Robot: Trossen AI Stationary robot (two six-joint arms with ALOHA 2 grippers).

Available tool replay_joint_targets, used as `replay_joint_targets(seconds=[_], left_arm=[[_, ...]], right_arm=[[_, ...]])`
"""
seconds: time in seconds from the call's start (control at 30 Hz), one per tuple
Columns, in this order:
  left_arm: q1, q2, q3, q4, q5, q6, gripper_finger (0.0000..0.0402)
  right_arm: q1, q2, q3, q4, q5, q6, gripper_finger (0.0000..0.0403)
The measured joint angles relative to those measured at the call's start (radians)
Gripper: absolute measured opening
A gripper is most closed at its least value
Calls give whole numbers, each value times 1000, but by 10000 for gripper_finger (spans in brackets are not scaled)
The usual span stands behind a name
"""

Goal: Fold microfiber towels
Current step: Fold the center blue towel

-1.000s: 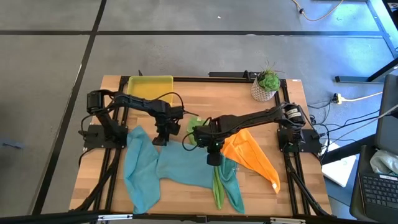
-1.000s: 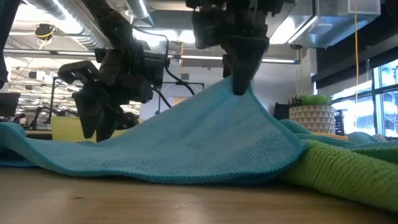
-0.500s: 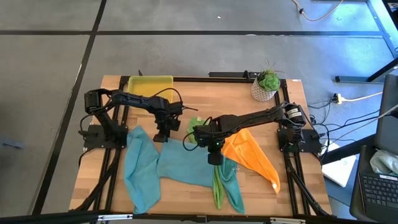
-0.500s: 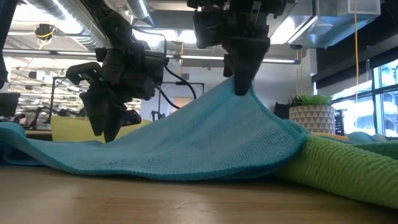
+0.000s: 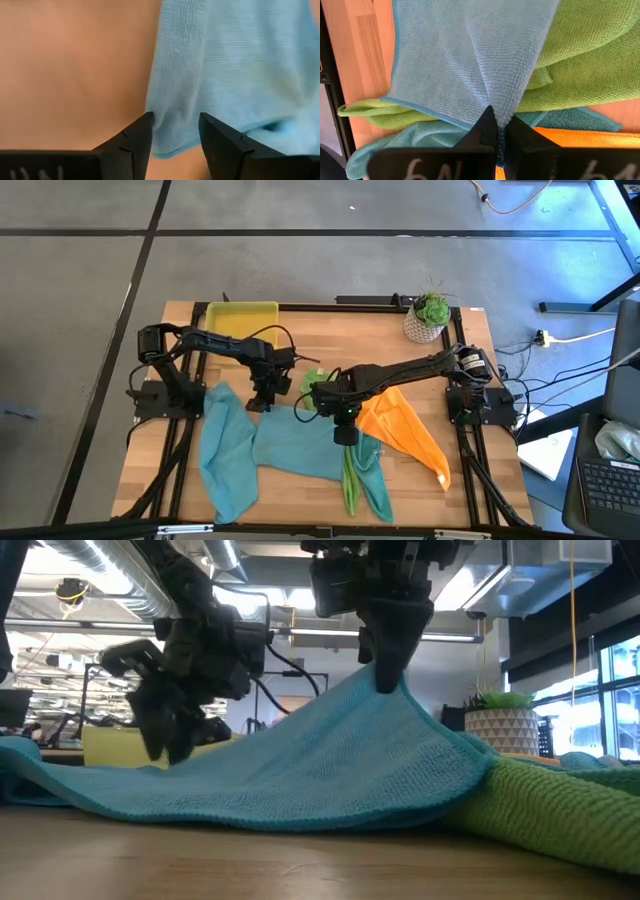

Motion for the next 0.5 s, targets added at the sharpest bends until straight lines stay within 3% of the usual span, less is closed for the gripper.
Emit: replay_joint_targets(seconds=[0.5], left_arm=[[-34,66,3,2,-21,-40,149]], right_arm=[[0,-16,-1,3,12,-7,5]])
